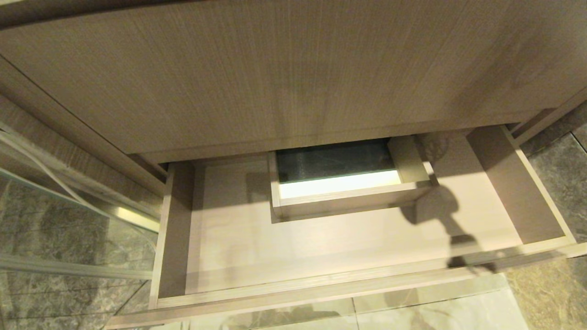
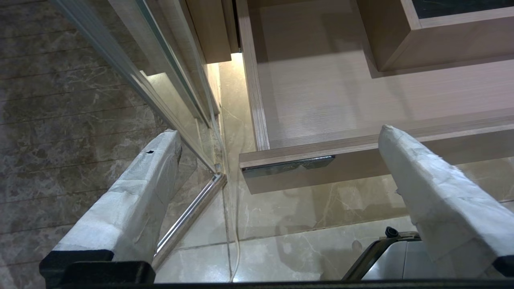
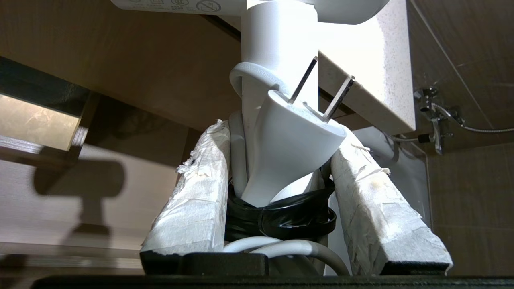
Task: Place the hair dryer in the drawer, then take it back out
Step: Place it on the countertop
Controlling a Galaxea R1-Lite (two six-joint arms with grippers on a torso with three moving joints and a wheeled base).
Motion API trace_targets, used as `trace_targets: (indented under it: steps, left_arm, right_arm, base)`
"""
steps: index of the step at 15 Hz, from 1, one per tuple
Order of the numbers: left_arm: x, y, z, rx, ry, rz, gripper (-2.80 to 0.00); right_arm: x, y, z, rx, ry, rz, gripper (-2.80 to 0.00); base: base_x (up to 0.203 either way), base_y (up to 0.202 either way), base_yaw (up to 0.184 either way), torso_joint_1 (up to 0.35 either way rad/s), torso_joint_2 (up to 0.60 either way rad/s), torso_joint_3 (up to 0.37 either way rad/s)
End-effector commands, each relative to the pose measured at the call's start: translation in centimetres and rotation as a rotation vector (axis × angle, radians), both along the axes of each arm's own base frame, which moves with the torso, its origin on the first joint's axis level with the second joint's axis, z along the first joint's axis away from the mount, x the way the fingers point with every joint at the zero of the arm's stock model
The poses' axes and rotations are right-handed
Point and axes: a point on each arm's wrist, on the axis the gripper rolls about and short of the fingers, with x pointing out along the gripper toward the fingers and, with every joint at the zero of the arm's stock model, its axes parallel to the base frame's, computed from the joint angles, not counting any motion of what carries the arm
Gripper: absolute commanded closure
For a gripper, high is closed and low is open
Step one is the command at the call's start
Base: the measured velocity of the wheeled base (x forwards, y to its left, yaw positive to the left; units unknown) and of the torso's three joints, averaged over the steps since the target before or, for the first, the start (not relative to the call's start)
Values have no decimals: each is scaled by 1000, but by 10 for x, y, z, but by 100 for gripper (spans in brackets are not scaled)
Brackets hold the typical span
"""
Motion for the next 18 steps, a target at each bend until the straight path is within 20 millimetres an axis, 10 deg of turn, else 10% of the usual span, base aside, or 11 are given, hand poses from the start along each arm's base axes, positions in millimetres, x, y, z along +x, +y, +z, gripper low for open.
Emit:
trace_targets:
  steps: [1, 18]
  left_arm:
    - [0, 0, 0, 0, 0, 0, -280]
    - [0, 0, 0, 0, -2, 0, -280]
  right_arm:
    - [1, 0, -1, -2, 7, 1, 0]
    - [7, -5, 38, -63, -253, -112, 0]
  base:
    - [0, 0, 0, 0, 0, 0]
    - [0, 0, 0, 0, 0, 0]
